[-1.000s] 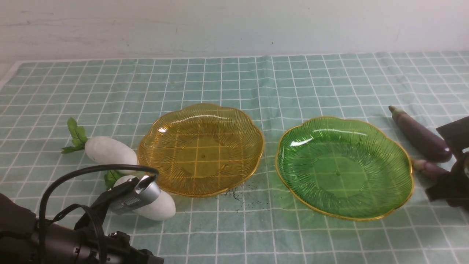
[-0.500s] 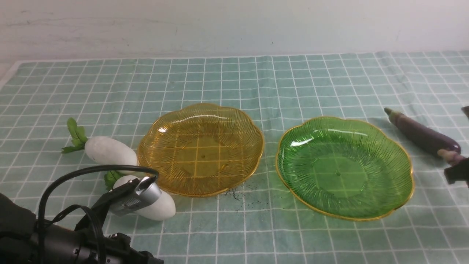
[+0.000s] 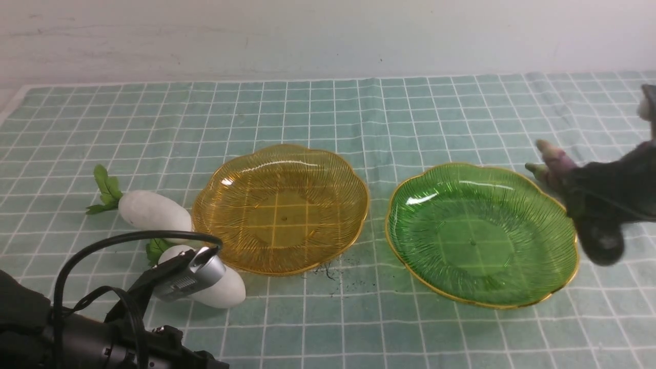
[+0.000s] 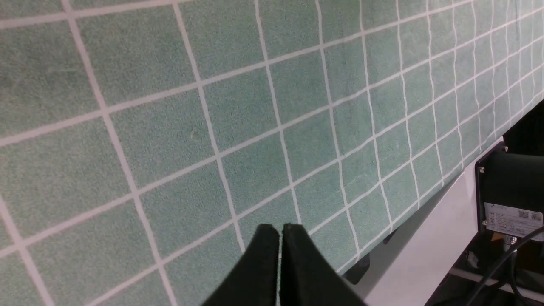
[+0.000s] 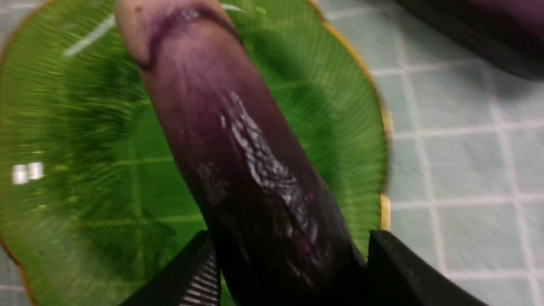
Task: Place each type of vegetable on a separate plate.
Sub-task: Use the right arm to grab an eggplant and put it into the right plate
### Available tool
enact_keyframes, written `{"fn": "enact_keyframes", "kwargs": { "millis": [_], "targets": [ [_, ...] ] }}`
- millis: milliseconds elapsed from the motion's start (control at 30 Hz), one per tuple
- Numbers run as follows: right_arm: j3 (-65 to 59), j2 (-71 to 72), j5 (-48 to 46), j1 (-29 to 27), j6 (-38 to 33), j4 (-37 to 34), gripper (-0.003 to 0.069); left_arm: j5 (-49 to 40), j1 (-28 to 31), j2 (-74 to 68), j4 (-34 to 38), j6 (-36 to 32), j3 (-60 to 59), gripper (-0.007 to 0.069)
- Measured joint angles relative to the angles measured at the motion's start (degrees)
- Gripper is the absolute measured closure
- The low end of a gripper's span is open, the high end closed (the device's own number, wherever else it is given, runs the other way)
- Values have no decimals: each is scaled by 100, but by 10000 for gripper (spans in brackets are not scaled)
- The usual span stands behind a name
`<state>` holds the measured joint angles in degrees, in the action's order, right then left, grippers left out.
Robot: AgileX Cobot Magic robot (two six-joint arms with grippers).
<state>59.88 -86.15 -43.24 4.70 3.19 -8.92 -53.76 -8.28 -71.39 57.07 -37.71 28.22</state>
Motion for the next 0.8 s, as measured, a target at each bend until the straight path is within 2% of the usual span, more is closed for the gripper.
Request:
{"fn": "enact_keyframes", "kwargs": {
  "millis": [200,467,567,600,667,700,733,800],
  "targets": [
    [0,-592,960,613,-1152,-422,253,0,0,0,0,0,0,631],
    [0,-1139,1317,837,-1304,-488,248,36,0,0,0,0,0,631],
    [0,-1147,1296,837,-1283,-493,162,36,0,0,0,0,0,631],
    [0,-1147,1295,837,-1283,-493,162,36,0,0,0,0,0,631],
    [0,-1147,1275,837,-1278,-488,97,36,0,0,0,0,0,631],
    [0,-1147,1270,837,-1278,-488,91,36,0,0,0,0,0,631],
    [0,-1147,1271,837,-1272,-488,52,36,0,0,0,0,0,631],
    [0,-1147,1271,789,-1258,-488,33,36,0,0,0,0,0,631]
  ]
}}
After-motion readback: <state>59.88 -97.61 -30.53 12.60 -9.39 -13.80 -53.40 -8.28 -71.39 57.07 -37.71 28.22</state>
